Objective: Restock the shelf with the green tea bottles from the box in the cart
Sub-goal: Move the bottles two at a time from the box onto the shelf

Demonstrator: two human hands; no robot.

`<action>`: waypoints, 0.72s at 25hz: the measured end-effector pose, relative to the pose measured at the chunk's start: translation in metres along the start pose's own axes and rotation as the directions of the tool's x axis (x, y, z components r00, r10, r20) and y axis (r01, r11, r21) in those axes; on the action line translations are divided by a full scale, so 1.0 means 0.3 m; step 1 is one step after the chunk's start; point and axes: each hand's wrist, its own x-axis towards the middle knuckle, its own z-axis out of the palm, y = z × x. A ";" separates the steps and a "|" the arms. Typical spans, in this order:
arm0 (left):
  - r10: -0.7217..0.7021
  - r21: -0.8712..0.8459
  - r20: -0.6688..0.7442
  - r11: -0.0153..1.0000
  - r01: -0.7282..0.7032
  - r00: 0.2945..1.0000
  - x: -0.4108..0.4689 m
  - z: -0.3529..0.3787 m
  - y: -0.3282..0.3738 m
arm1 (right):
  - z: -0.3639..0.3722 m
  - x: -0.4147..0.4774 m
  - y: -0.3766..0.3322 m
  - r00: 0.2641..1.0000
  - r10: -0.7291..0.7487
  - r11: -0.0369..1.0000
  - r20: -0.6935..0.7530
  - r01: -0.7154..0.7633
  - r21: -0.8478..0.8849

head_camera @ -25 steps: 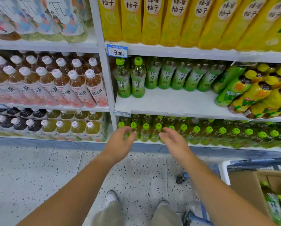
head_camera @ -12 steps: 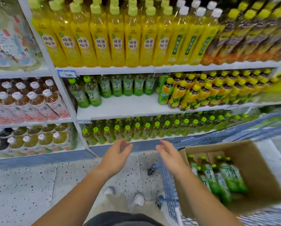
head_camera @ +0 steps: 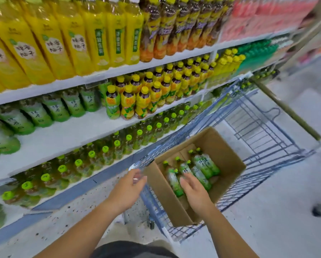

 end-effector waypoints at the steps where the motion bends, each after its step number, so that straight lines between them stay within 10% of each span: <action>1: -0.001 0.015 0.051 1.000 0.000 0.999 0.024 0.025 0.020 | -0.022 -0.013 0.018 0.999 0.037 0.999 -0.034 -0.036 0.019; 8: 0.061 0.050 0.310 0.995 -0.081 0.949 0.161 0.215 0.133 | -0.160 -0.070 0.098 0.971 0.134 0.989 -0.199 -0.145 -0.041; 18: -0.163 -0.016 0.190 0.985 0.170 0.968 0.362 0.596 0.112 | -0.384 0.225 0.264 0.989 0.136 0.939 -0.057 -0.147 -0.311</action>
